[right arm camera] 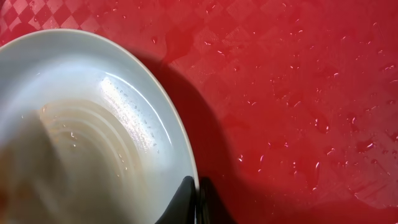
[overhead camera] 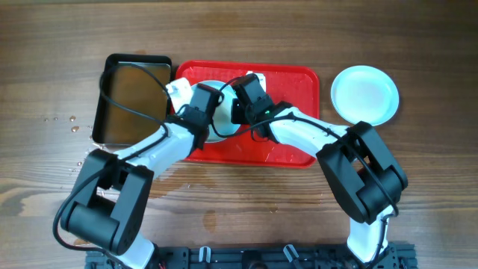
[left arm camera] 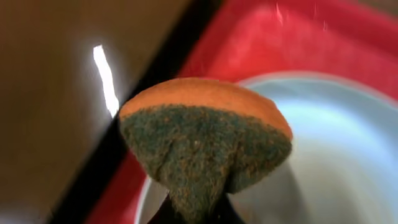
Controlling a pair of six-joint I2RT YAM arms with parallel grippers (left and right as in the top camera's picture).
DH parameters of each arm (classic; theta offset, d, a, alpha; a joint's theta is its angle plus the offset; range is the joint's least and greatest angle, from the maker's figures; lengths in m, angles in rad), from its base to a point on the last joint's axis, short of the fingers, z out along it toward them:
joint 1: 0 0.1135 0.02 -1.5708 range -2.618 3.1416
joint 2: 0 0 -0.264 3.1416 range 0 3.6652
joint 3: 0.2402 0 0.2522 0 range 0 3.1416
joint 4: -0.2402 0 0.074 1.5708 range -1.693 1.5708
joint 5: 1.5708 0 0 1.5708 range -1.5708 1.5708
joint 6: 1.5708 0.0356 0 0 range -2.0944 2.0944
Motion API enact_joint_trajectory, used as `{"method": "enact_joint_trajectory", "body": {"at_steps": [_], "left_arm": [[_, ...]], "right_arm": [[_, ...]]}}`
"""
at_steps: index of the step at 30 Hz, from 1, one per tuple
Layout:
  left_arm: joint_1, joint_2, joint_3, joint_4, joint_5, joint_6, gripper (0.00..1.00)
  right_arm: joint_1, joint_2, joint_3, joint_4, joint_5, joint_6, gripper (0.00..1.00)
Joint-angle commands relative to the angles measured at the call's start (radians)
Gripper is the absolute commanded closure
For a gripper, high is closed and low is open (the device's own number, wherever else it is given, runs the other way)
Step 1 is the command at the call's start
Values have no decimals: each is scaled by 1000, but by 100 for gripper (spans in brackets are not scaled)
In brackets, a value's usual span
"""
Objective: Clean dirty plates on tray and stack at the side
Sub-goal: 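Scrub the plate again with the sponge while the right gripper steadies it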
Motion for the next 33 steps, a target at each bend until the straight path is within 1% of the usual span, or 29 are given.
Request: {"method": "enact_joint_trajectory", "body": {"at_steps": [1, 2, 6, 8, 11, 17, 21, 27, 28, 33], "left_arm": [[13, -13, -2, 69, -51, 88, 96], [12, -13, -2, 86, -46, 90, 96], [13, -13, -2, 89, 152, 90, 96], [13, -13, -2, 65, 206, 68, 96], [13, -13, -2, -11, 201, 11, 96], [13, -55, -2, -82, 204, 11, 96], [23, -113, -2, -58, 203, 11, 96], [103, -74, -2, -37, 205, 11, 96], [116, -59, -2, -37, 222, 11, 96], [135, 13, -2, 17, 410, 11, 96]], "right_arm": [[-3, 28, -10, -12, 25, 6, 96], [-3, 28, -10, -12, 25, 7, 96], [-3, 28, -10, -9, 25, 7, 96], [-3, 28, -10, -9, 25, 7, 96], [-3, 28, -10, -10, 25, 7, 96], [-3, 28, -10, -16, 25, 6, 96], [-3, 28, -10, -13, 25, 6, 96], [-3, 28, -10, -12, 25, 7, 96], [-3, 28, -10, -11, 25, 7, 96], [-3, 28, -10, -11, 25, 6, 96]]}}
